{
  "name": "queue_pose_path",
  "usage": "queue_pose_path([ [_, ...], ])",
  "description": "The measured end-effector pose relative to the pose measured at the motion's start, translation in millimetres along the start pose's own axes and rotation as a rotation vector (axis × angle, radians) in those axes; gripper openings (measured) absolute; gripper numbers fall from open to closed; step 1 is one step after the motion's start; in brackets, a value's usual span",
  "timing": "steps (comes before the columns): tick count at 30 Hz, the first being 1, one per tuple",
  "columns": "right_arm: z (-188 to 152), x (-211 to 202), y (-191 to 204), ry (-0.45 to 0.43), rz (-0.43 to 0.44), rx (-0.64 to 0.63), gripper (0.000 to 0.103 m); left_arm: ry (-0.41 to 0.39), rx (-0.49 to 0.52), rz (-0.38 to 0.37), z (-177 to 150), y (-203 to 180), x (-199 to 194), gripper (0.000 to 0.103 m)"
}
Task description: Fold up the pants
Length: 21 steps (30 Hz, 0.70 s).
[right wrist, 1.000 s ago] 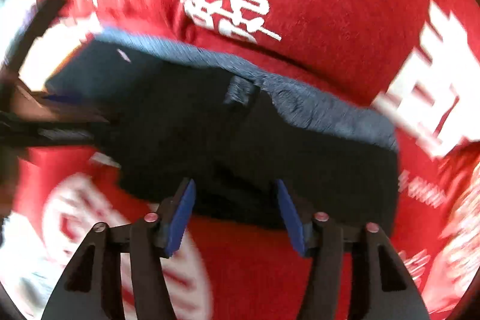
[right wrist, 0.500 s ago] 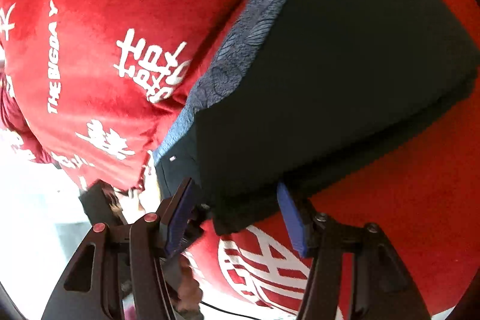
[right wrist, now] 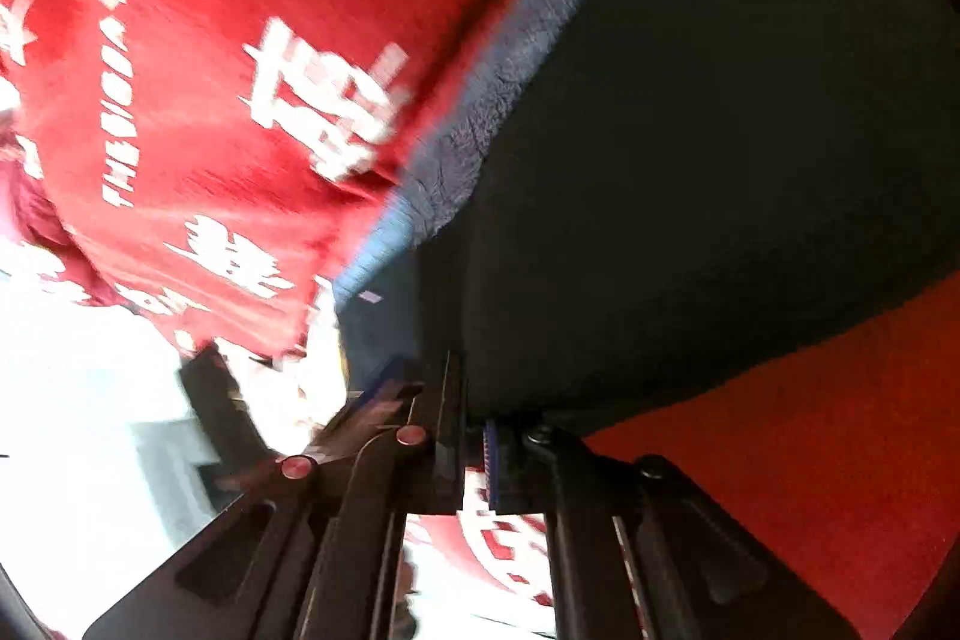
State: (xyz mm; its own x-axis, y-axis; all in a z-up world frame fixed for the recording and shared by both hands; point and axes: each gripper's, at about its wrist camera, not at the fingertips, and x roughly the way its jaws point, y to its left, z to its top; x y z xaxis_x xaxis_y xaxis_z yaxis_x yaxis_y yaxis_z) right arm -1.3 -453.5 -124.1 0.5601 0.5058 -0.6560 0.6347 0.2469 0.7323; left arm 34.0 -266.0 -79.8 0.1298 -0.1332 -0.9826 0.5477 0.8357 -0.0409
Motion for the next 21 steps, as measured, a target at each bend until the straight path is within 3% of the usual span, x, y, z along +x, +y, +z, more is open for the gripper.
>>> queue_pose_path([
  [2,-0.1,13.9,1.2,0.014,-0.117,-0.055,0.004,0.003,-0.011,0.015,-2.6,9.2,-4.3,0.081],
  [4,-2.4,14.1,10.2,0.008,-0.153,-0.106,0.007,-0.003,-0.001,0.035,-8.7,16.9,-9.1,0.081],
  [6,-8.4,14.0,32.6,0.036,-0.243,-0.219,0.017,0.001,-0.001,0.04,-15.0,23.3,-11.4,0.081],
  [8,-21.3,13.8,54.2,0.09,-0.318,-0.345,0.045,0.02,-0.011,0.048,-18.0,28.5,-12.3,0.081],
  [9,-25.7,13.3,61.8,0.103,-0.334,-0.387,0.048,0.032,-0.019,0.053,-20.6,31.0,-12.2,0.081],
  [12,-36.0,-2.3,94.7,0.047,-0.368,-0.561,0.048,0.041,-0.048,0.047,-22.7,36.5,-14.3,0.081],
  [14,-25.0,2.3,113.7,0.003,-0.428,-0.641,0.048,0.029,-0.059,0.043,-22.9,39.7,-14.7,0.081],
  [18,1.9,37.3,115.8,0.04,-0.504,-0.685,0.048,0.018,-0.097,0.055,-30.0,54.1,-16.1,0.081],
  [20,14.8,72.7,96.2,0.125,-0.552,-0.605,0.05,0.018,-0.123,0.06,-34.3,63.7,-17.2,0.081],
  [21,14.9,79.5,95.1,0.123,-0.559,-0.59,0.051,0.018,-0.136,0.066,-36.3,69.6,-17.1,0.081],
])
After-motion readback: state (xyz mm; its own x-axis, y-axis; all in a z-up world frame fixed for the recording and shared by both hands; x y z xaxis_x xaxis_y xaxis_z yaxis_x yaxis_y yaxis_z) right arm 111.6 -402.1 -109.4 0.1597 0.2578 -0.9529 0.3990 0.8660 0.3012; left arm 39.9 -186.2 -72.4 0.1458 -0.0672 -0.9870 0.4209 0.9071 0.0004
